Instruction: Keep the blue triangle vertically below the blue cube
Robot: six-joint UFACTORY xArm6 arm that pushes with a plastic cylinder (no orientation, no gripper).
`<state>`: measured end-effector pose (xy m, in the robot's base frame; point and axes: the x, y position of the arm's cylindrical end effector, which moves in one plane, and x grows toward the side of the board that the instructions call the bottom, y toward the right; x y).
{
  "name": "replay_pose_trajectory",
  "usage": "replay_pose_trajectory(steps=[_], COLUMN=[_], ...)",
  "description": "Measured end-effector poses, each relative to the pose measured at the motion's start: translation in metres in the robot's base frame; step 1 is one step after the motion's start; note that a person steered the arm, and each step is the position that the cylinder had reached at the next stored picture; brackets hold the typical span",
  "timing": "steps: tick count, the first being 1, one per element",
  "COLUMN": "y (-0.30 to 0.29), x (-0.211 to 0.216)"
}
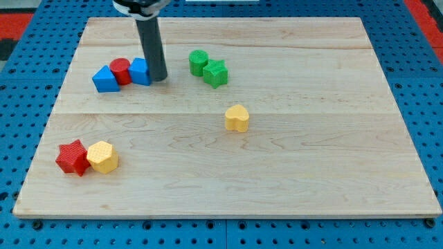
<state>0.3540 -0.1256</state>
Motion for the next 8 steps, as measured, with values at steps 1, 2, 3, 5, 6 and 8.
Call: replay_pose_trajectory(steps=[1,2,3,5,6,8], y=[-0.005,-0.006,-0.065,-0.043,-0.016,-0.034], x=[-0.016,-0.027,-0.019,-0.023,0.052,0.025])
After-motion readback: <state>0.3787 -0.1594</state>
